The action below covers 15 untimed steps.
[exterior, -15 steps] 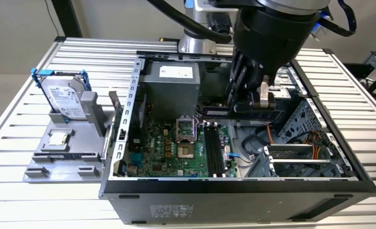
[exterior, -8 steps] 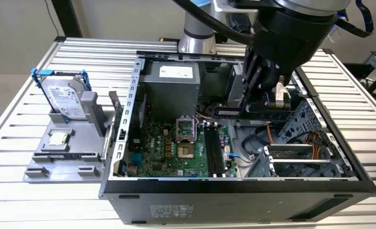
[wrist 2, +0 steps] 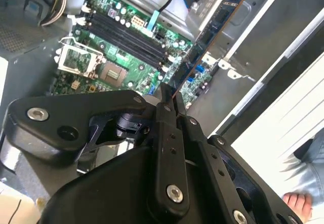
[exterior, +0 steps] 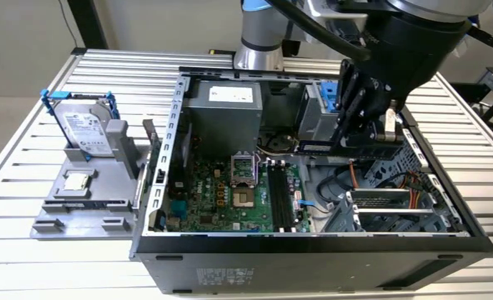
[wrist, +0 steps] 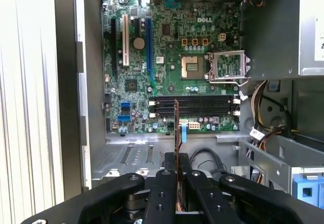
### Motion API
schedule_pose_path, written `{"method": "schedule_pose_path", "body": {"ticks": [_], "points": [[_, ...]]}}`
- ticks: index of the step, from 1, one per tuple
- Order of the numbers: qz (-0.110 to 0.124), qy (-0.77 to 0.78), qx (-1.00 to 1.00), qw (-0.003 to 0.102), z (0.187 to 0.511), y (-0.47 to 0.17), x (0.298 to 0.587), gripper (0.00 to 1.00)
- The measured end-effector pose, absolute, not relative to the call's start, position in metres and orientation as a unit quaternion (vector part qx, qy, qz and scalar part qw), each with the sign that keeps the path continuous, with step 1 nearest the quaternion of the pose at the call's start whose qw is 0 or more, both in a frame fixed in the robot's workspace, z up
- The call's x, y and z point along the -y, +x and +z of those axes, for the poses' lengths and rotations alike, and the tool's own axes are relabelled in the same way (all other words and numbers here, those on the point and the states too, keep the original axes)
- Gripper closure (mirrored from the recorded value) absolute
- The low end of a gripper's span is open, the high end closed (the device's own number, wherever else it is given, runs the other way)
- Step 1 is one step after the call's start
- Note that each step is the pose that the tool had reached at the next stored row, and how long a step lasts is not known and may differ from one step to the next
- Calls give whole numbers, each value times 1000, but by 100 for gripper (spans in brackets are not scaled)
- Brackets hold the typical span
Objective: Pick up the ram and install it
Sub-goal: 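Insert the ram into the slot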
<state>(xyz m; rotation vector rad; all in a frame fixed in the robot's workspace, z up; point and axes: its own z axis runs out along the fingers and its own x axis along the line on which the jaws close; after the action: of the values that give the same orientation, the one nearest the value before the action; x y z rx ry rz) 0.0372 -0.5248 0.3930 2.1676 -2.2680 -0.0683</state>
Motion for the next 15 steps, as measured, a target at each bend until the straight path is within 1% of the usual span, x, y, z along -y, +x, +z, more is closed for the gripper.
{"method": "schedule_pose_path", "body": {"ticks": [8,15], "points": [[-22,691,723,2,393,37,524,100],[-22,690,723,2,393,37,512,100]]}}
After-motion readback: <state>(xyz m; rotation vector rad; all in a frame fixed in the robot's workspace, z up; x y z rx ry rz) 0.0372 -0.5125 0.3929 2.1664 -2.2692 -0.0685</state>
